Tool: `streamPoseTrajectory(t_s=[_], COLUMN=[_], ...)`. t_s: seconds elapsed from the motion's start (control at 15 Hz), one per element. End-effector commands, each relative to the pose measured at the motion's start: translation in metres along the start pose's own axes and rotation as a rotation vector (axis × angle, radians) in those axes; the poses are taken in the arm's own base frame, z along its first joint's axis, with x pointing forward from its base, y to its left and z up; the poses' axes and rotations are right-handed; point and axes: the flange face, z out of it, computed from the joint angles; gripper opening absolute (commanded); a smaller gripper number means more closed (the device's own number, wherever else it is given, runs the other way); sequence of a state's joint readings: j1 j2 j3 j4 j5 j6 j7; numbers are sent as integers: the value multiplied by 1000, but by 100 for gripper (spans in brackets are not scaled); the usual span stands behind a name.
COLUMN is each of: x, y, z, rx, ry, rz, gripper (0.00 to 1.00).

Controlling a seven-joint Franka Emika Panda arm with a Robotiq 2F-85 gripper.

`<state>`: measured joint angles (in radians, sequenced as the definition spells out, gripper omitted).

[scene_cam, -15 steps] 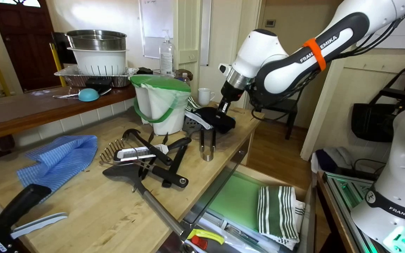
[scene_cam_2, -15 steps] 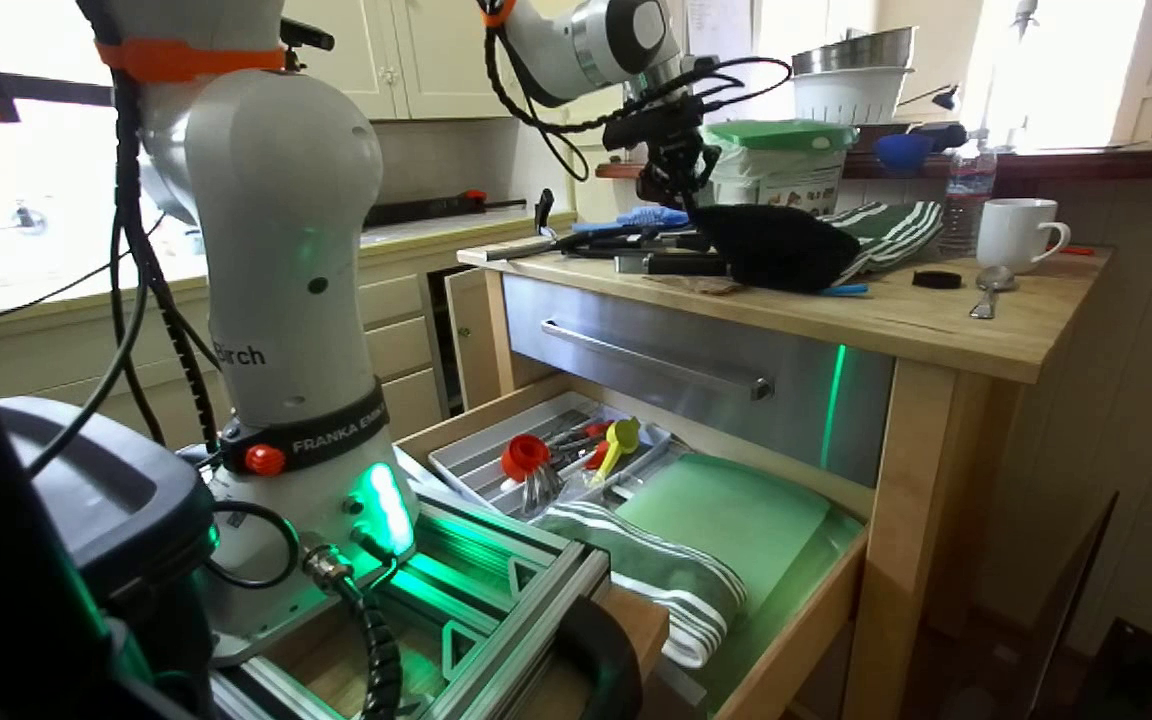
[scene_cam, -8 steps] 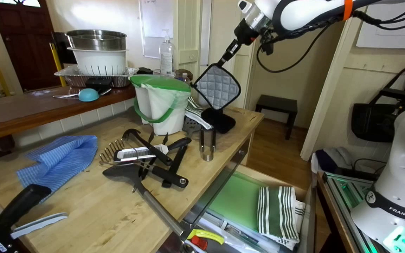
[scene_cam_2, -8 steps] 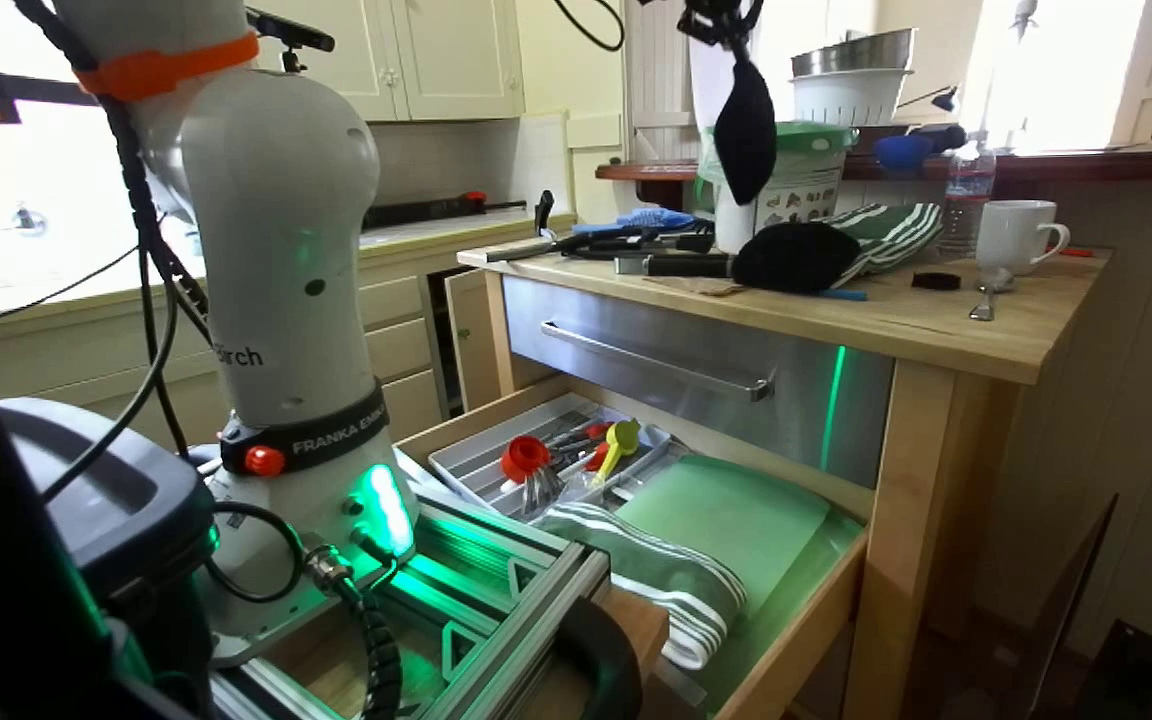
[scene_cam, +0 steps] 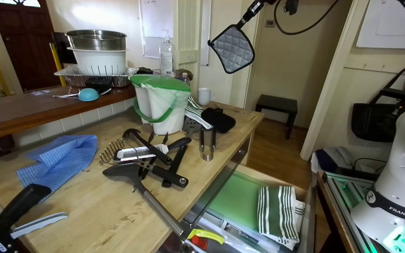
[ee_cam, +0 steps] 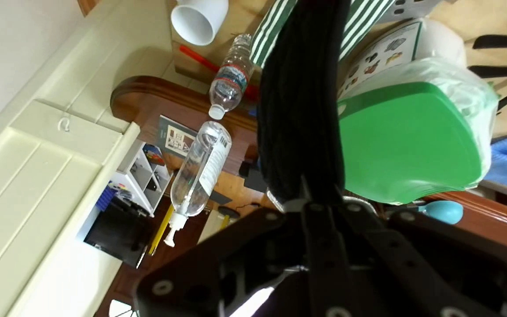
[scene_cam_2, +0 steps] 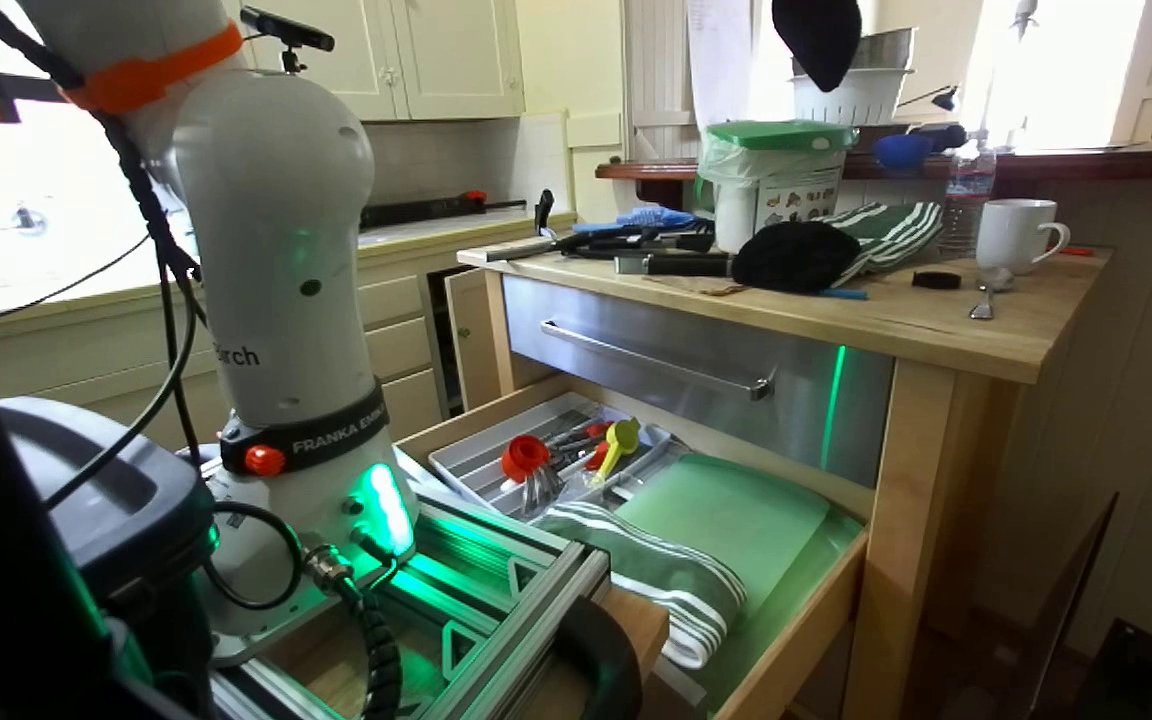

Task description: Put the mat in the open drawer

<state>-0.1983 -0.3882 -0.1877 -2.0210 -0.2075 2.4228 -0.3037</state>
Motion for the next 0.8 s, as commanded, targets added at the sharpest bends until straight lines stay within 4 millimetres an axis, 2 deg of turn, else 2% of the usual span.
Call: streamPoseTrajectory(t_s=[0.0, 0.13, 0.4, 0.73], x=[-14, -26, -68, -137], y=[-2, 2, 12, -8], z=[-23, -30, -22, -7], rx=[-11, -77, -257, -371], ry=[-80, -130, -266, -538], rz=[8, 24, 94, 161], gripper=[0, 0, 0, 0])
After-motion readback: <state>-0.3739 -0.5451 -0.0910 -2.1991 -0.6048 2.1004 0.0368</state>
